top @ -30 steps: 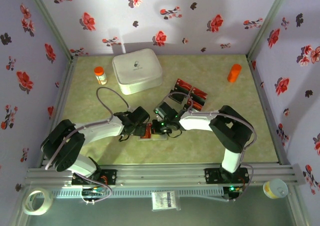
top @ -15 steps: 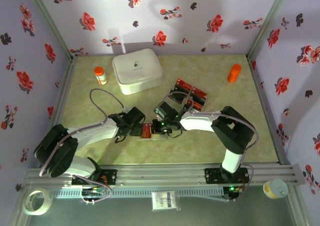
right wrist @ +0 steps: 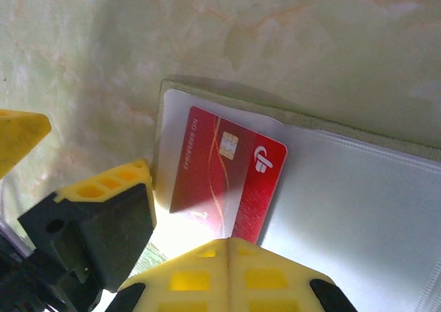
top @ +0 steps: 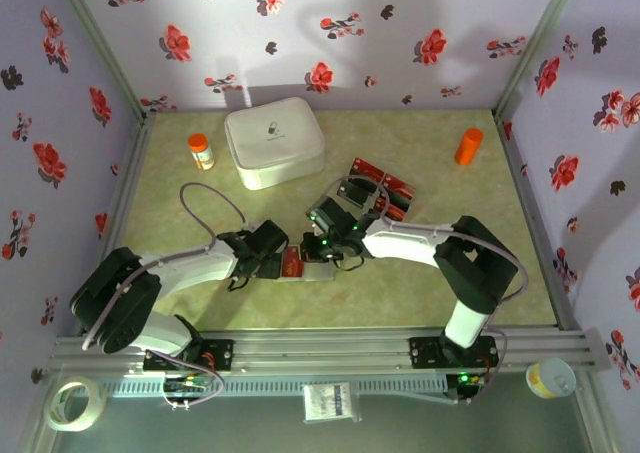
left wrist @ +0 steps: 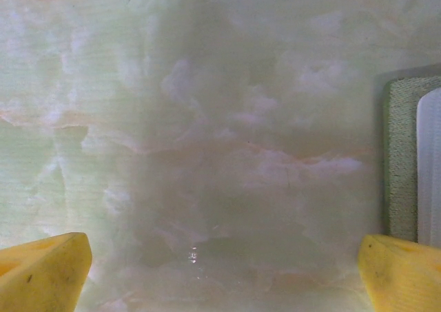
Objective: Put the credit cards into the card holder
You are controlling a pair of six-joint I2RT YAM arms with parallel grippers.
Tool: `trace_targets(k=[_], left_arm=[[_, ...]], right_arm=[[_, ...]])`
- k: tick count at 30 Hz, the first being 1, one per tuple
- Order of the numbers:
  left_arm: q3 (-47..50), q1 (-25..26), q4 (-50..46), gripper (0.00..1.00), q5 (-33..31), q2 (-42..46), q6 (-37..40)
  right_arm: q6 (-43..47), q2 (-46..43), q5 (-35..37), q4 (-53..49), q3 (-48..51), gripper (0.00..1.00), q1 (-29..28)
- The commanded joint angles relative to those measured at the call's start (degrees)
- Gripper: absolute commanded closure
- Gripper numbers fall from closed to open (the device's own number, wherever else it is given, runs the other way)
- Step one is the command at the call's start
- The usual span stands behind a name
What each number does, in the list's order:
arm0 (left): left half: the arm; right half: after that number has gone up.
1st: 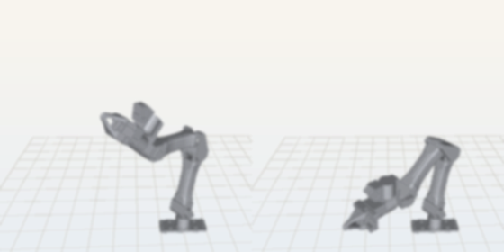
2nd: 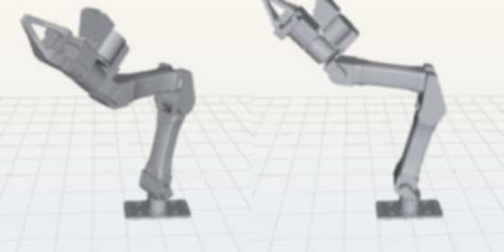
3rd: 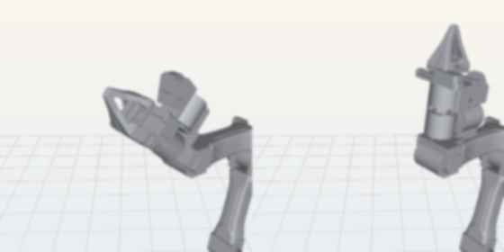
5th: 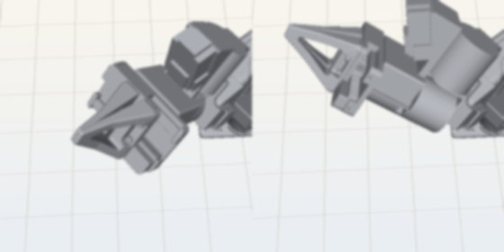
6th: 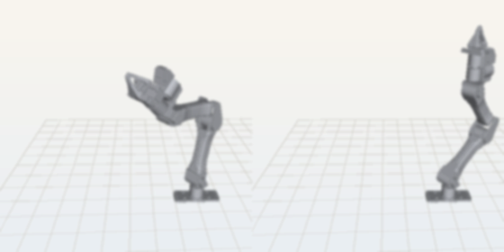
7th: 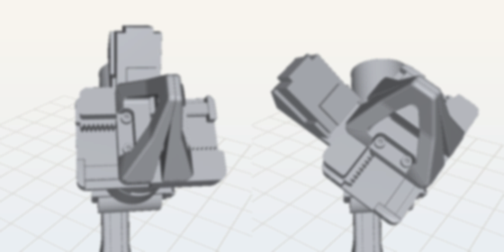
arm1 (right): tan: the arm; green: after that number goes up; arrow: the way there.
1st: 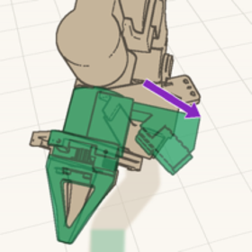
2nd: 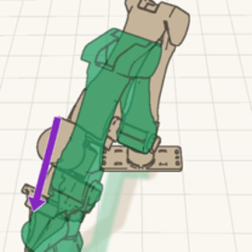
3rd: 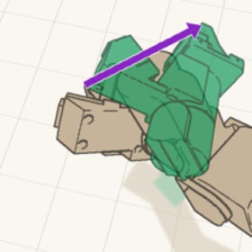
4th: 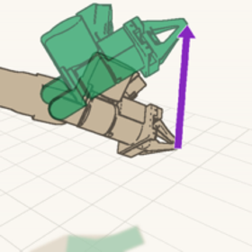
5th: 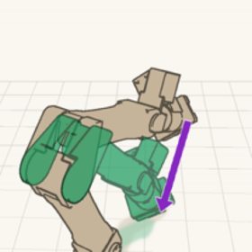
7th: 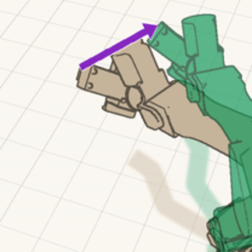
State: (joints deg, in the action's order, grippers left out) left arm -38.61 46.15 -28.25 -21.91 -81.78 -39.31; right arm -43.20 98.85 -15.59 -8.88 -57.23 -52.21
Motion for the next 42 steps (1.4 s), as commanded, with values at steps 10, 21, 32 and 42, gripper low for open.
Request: trace_targets(k=[10, 21, 32, 42], left_arm=[[-0.33, -0.47, 0.28, 0.00, -0.96, -0.53, -0.90], [-2.43, -3.26, -2.87, 0.00, -2.61, 3.43, -0.16], [-2.26, -4.05, 0.63, 0.00, 1.81, 2.76, 1.59], [-0.03, -4.05, 3.14, 0.00, 3.25, -0.71, 0.49]], right_arm=[[1.38, 8.63, 1.06, -0.63, -4.19, 0.99, -1.38], [-0.39, 10.16, 1.09, 1.27, -4.47, 0.99, -2.77], [-0.39, 7.46, 1.40, 0.48, -4.70, 0.99, -2.80], [1.70, 2.35, 4.41, -3.96, -5.26, 0.97, -2.68]])
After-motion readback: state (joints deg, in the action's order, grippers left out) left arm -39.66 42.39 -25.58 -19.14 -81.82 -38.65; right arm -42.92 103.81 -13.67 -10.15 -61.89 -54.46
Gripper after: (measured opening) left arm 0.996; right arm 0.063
